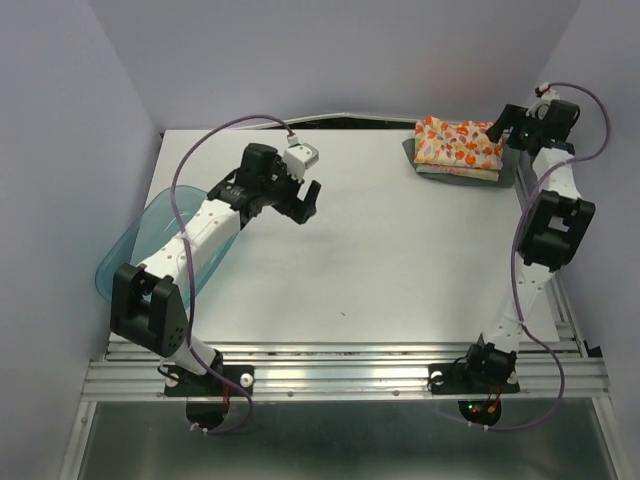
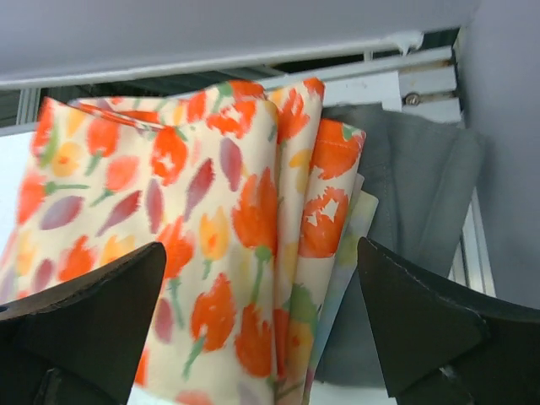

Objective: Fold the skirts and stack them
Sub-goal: Neatly place the folded skirt to the corner

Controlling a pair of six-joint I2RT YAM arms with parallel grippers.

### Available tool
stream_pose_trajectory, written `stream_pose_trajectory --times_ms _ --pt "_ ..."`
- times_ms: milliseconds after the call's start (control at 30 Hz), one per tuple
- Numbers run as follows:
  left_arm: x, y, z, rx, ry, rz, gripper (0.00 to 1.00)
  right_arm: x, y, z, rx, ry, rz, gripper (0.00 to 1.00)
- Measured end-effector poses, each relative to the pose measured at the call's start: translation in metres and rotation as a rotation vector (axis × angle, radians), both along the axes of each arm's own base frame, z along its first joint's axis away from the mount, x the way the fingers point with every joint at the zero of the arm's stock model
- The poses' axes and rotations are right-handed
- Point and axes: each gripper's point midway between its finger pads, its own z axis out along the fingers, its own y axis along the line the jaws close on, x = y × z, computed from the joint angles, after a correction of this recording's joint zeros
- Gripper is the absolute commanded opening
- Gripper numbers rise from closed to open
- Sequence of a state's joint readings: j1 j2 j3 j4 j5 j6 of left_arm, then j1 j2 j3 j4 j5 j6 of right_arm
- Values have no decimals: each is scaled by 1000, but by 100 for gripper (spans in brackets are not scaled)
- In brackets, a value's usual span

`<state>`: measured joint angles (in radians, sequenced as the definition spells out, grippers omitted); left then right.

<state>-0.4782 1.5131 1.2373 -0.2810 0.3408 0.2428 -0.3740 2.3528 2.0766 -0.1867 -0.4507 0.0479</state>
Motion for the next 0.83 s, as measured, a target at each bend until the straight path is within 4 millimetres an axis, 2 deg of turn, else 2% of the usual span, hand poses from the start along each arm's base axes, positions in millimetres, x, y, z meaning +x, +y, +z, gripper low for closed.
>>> stream_pose_trajectory --times_ms 100,133,200,267,333,400,467,533,567,667,767,833 --pt "25 19 25 -29 -50 79 99 -16 5 45 -23 -36 0 100" --pt "31 25 32 -36 -65 99 99 -25 10 66 -45 -54 15 100" --pt "40 32 43 -46 -92 125 99 -45 24 109 -112 -83 63 100" --pt "48 38 49 -52 -114 147 99 -64 39 142 -166 -106 103 100" --pt "49 40 48 -45 -114 160 99 -96 74 171 -195 -126 170 100" --pt "51 42 44 -36 -110 170 99 -129 111 173 -196 -112 248 100" --pt "51 44 36 -24 -100 178 99 -167 153 153 -169 -58 337 100" --pt "49 45 25 -16 -89 180 99 -197 187 126 -139 -4 409 100" --pt "46 47 13 -3 -68 184 99 -220 212 99 -107 57 465 100" --pt "35 54 -14 32 -16 194 99 -266 252 34 -38 220 564 100" --pt "22 62 -40 65 29 205 99 -300 267 -15 13 357 594 100" --pt "13 67 -52 85 49 213 99 -314 272 -33 34 411 598 100"
